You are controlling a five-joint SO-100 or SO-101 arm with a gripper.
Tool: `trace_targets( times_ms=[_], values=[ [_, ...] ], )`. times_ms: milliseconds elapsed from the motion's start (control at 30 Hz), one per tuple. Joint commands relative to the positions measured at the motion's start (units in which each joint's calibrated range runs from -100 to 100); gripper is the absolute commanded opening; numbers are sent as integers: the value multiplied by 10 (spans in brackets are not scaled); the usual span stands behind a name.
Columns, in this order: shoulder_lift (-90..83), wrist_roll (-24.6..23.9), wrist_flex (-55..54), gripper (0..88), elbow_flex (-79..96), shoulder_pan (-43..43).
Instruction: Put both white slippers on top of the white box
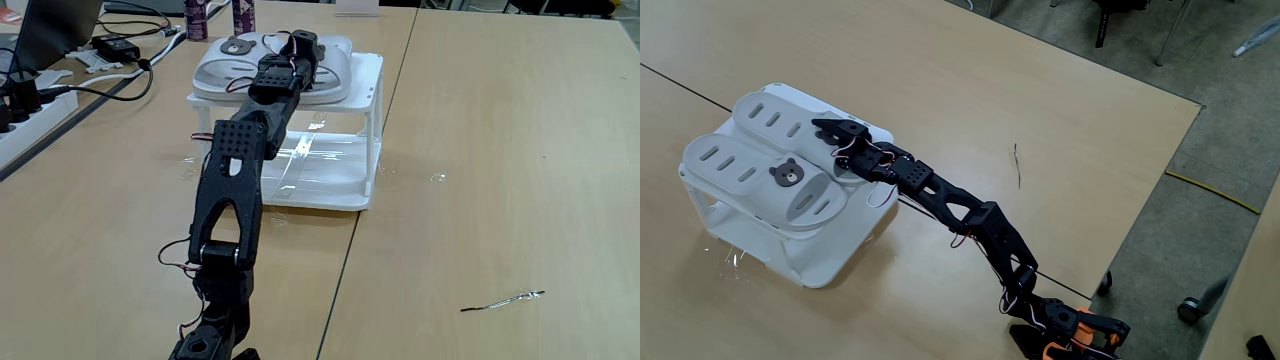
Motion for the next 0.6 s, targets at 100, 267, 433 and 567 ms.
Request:
trace_targets(
  times_ms=[100,267,433,567],
  values=[
    [-129,4,-4,227,43,1],
    [-130,4,-4,241,38,-2],
    [-130,4,-5,279,29,0],
    [-129,4,-5,282,4,1]
  ],
)
